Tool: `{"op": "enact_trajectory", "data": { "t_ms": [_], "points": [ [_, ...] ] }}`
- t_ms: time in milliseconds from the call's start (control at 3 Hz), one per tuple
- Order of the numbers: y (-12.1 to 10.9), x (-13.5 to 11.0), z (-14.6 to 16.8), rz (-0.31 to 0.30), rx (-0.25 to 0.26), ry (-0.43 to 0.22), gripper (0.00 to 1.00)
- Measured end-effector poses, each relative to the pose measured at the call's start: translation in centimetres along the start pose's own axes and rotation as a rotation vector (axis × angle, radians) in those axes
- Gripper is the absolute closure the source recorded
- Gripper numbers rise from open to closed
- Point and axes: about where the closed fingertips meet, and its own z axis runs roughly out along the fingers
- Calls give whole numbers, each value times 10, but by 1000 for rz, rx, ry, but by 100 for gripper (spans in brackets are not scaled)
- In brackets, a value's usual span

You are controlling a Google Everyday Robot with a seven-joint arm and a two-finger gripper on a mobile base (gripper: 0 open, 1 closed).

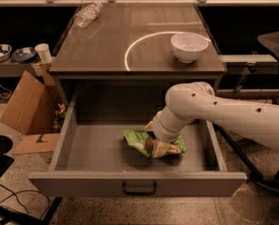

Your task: Pick green rice chip bag from top drawer and place on counter

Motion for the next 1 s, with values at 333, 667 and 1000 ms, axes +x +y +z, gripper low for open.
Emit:
{"op": "enact_trajectory", "data": {
  "t_ms": [333, 667, 1000],
  "points": [
    [-7, -20, -17, -55, 45, -1, 64],
    [-16, -42, -53, -118, 109, 40, 97],
    [-19, -51, -75, -138, 145, 68, 100]
  ]
}}
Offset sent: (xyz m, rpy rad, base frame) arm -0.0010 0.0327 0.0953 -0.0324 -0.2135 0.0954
